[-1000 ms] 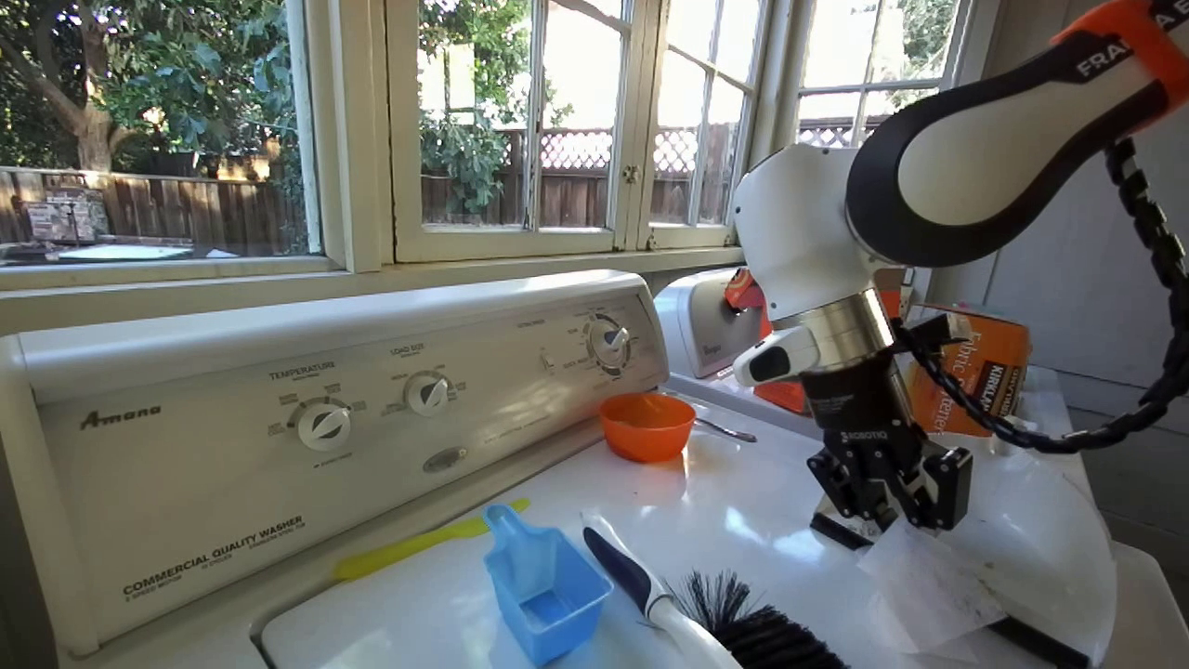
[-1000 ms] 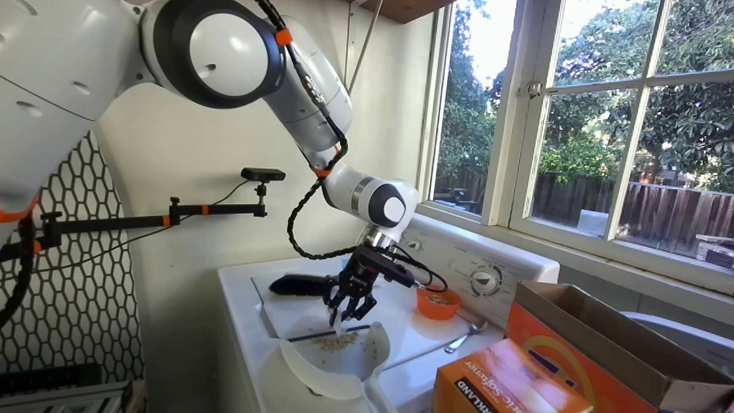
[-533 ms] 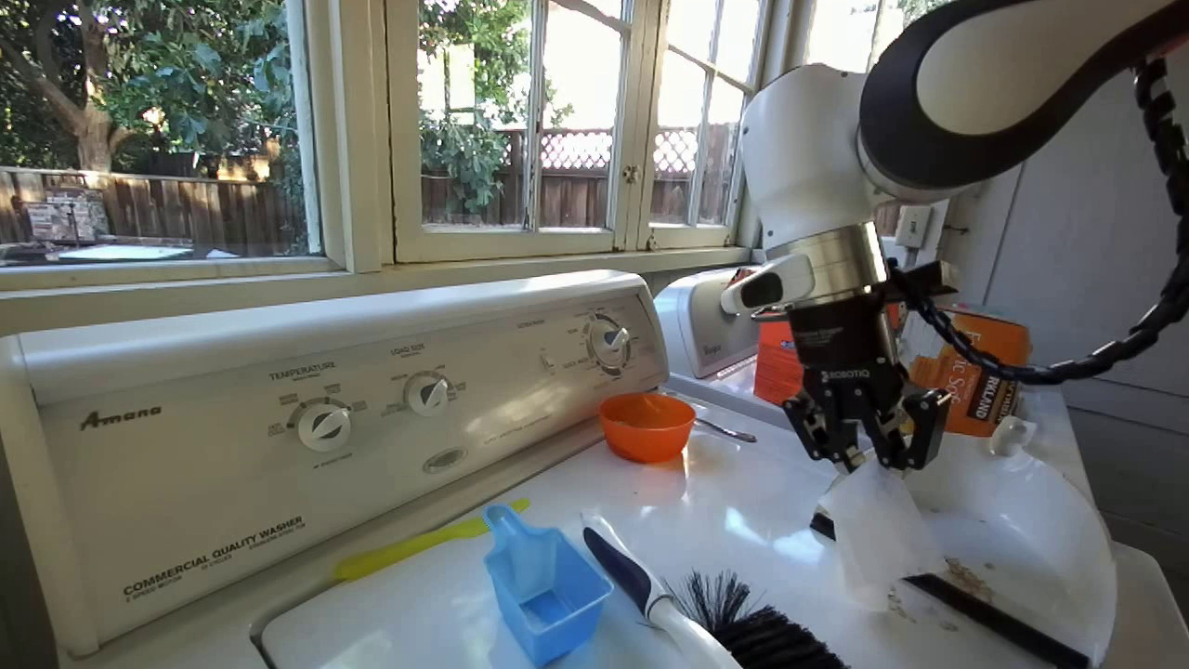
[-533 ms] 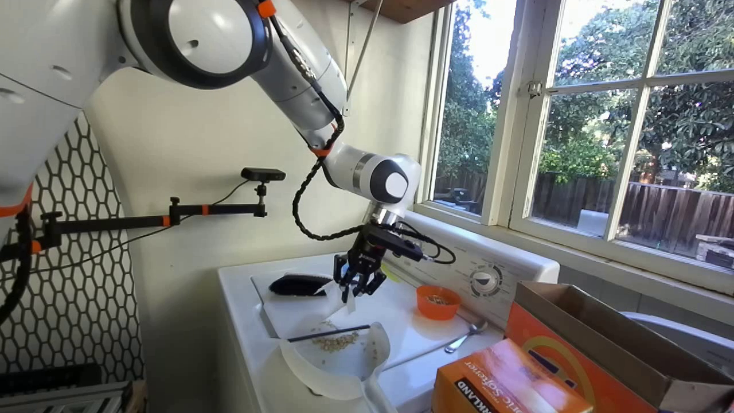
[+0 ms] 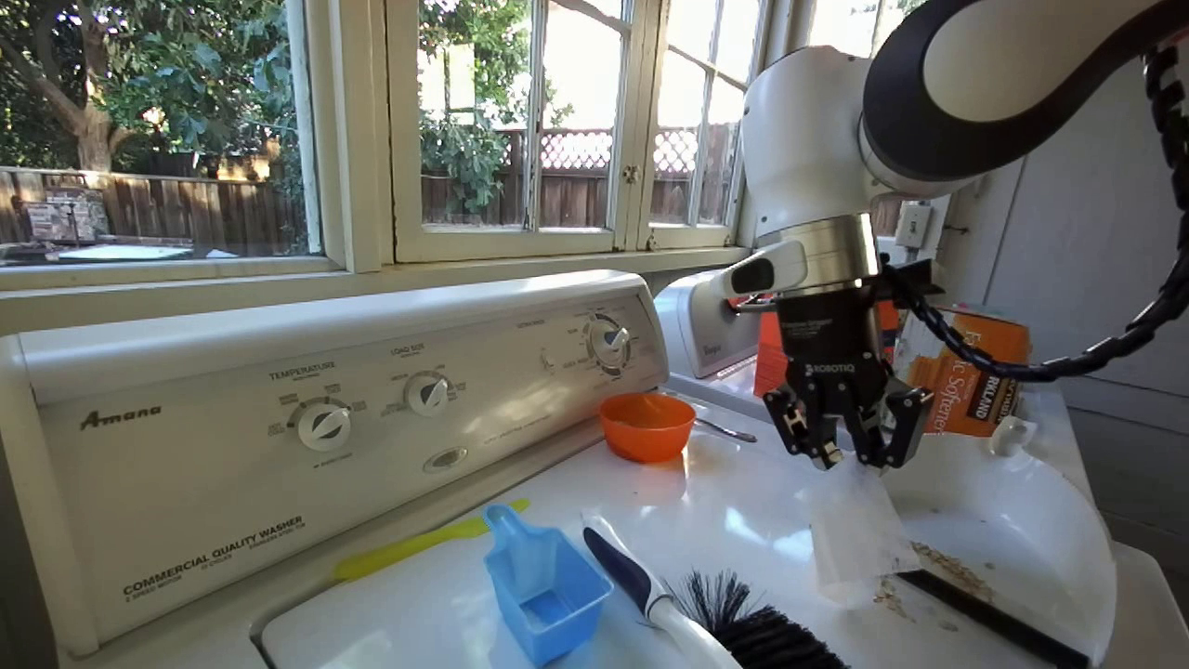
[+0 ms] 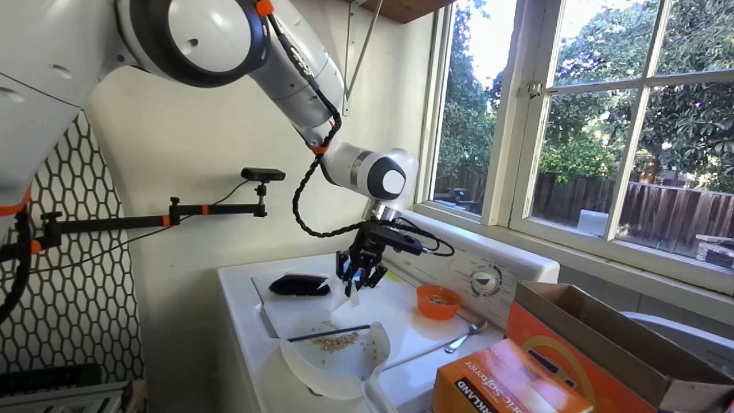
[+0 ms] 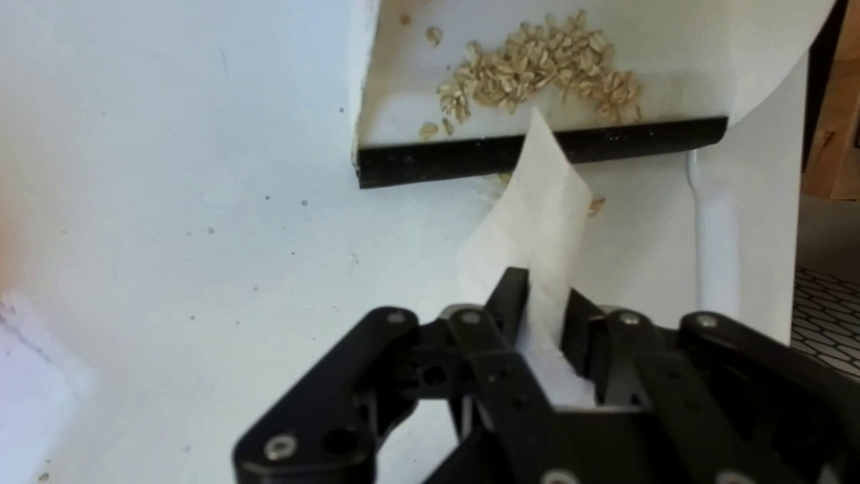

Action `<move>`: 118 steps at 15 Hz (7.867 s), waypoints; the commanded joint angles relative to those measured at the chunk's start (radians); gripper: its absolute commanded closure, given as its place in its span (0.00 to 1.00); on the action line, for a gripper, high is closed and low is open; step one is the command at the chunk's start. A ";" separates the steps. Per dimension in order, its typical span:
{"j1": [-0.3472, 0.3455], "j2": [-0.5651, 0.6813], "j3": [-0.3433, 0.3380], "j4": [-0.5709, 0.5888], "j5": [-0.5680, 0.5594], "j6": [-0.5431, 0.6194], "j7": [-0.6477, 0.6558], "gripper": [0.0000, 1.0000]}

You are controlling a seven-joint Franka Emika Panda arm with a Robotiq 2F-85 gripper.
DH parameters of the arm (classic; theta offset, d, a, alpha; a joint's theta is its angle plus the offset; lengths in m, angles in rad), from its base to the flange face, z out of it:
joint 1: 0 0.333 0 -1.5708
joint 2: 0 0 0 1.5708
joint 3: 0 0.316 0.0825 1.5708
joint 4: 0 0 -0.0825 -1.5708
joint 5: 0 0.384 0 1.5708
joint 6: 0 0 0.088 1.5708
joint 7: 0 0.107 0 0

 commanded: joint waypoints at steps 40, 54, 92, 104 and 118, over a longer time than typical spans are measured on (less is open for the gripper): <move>0.021 0.137 -0.019 0.009 0.051 -0.059 0.012 0.97; -0.006 0.088 -0.012 0.008 0.078 -0.159 -0.031 0.97; 0.023 0.169 -0.039 0.063 0.005 -0.203 -0.044 0.97; -0.015 0.169 0.010 0.093 0.158 -0.222 -0.110 0.97; 0.007 0.219 -0.021 0.090 0.149 -0.239 -0.093 0.97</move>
